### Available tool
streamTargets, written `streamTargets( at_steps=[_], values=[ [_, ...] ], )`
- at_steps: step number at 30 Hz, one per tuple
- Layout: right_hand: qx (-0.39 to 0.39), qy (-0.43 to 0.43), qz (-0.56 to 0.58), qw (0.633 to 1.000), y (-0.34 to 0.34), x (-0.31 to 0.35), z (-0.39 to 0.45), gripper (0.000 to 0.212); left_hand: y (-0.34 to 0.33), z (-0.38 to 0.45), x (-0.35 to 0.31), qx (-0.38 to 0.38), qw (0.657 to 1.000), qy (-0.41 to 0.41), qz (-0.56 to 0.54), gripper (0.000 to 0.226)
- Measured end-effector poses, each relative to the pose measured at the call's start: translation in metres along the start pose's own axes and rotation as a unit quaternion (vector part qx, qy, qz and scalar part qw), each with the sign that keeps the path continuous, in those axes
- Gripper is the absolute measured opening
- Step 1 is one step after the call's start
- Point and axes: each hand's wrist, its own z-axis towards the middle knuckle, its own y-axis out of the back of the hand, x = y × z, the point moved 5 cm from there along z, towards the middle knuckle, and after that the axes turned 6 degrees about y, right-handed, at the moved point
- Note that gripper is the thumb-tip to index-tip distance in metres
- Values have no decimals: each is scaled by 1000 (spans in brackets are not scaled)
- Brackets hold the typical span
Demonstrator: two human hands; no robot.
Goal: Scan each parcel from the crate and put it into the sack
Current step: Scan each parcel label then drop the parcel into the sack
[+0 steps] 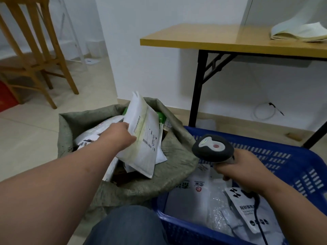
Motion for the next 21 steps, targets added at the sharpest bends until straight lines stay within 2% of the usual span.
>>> streamTargets(
  at_steps=[3, 5, 6, 8, 10, 12, 15, 21],
  values=[
    [-1, -5, 7, 1000, -9, 1, 7, 10, -5, 2, 7, 29, 999, 17, -6, 32],
    [4, -5, 9, 1000, -14, 2, 9, 11, -13, -1, 19, 50, 997, 36, 41, 33],
    [5, -5, 9, 1000, -16, 3, 10, 11, -18, -4, 26, 37, 995, 47, 76, 37],
    [5, -4, 7, 1000, -19, 4, 12, 9, -22, -9, 33, -41, 991, 53, 115, 60],
    [5, -7, 17, 1000, -19, 3, 13, 8, -26, -16, 26, -100, 988, 12, 120, 83],
    [3, -13, 40, 999, -19, 3, 12, 8, -31, -21, 12, -113, 984, -33, 136, 90],
    [-12, -29, 56, 998, -13, 2, 10, 7, -39, -32, -21, -122, 974, -111, 154, 82],
    [-62, -94, 74, 991, 9, -18, 3, 8, -58, -63, -100, -108, 956, -250, 110, 68]
  ],
)
